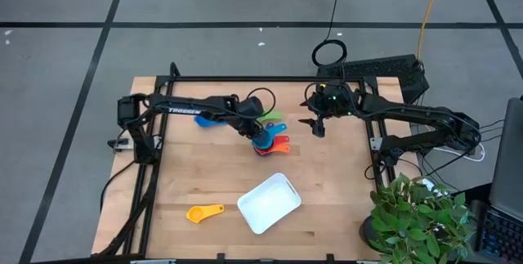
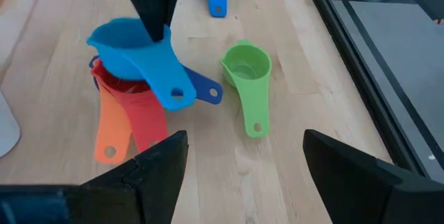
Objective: Nest measuring cups in basket
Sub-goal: Stack the light blue measuring cup on top of the red measuring cup
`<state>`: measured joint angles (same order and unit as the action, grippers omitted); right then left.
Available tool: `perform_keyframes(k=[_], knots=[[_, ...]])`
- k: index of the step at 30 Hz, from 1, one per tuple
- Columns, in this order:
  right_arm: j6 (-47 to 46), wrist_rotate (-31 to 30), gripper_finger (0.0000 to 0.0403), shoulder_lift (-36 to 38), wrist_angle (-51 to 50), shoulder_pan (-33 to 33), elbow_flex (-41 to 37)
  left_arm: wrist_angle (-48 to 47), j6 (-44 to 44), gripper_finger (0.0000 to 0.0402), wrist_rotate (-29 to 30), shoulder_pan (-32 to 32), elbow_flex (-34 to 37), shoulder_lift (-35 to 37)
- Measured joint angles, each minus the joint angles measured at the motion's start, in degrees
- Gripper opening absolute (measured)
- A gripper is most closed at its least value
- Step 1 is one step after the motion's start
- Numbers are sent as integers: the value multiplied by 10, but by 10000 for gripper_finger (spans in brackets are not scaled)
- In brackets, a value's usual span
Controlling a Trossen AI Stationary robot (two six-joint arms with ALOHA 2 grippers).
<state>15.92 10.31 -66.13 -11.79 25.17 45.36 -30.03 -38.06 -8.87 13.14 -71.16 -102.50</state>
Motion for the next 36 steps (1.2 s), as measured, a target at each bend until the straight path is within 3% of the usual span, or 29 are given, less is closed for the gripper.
perform_keyframes(k=[14,20,27,36], knots=[[0,0,276,0,0,0,0,-39,47,9,-6,-4,-1,-23],[0,0,276,0,4,0,0,-80,108,7,-11,-4,-1,-9],[-1,0,276,0,9,0,0,-127,166,18,20,-2,-15,21],[-2,0,276,0,13,0,0,-140,188,21,16,-2,-38,21]])
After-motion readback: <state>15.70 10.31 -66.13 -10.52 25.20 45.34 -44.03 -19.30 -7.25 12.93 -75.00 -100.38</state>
